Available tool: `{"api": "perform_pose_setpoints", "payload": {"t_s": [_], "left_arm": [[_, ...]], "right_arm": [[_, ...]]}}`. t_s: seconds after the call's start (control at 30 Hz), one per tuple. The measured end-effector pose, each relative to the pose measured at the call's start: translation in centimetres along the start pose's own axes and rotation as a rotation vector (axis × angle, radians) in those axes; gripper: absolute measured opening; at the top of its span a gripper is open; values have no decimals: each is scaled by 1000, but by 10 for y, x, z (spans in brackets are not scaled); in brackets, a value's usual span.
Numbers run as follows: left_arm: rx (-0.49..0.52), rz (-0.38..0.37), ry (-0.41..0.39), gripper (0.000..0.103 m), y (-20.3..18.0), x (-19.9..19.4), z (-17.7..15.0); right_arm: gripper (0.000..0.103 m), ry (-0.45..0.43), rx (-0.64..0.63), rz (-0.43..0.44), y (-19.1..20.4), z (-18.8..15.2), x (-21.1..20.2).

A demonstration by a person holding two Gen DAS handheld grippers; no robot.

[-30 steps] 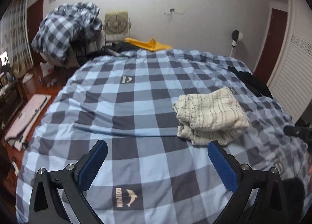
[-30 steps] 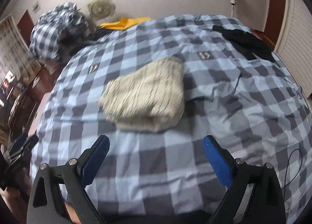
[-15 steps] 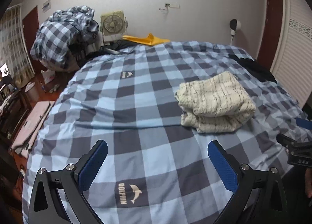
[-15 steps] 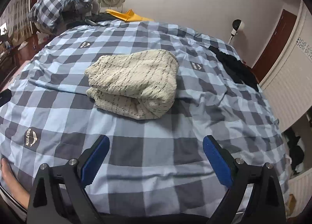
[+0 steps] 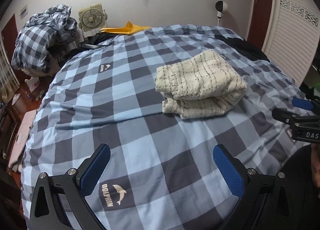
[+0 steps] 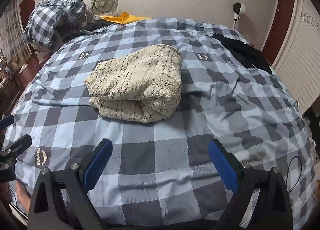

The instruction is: Fold small clothes

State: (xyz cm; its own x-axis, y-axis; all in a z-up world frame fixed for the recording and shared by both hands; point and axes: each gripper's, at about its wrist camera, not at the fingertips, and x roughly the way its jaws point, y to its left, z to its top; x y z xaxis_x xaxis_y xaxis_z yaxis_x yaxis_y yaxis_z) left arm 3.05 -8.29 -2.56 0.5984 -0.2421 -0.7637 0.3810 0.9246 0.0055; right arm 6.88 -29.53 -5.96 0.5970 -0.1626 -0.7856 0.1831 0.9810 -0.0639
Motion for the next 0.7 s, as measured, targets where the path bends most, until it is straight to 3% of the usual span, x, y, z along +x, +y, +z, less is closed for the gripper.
{"api": "perform_pose_setpoints", "payload": {"t_s": [0.7], "left_arm": [[-25,-14,-10,103,6,-8,3]], "right_arm": [[95,-7,-41,-40,9,-2,-3]]}}
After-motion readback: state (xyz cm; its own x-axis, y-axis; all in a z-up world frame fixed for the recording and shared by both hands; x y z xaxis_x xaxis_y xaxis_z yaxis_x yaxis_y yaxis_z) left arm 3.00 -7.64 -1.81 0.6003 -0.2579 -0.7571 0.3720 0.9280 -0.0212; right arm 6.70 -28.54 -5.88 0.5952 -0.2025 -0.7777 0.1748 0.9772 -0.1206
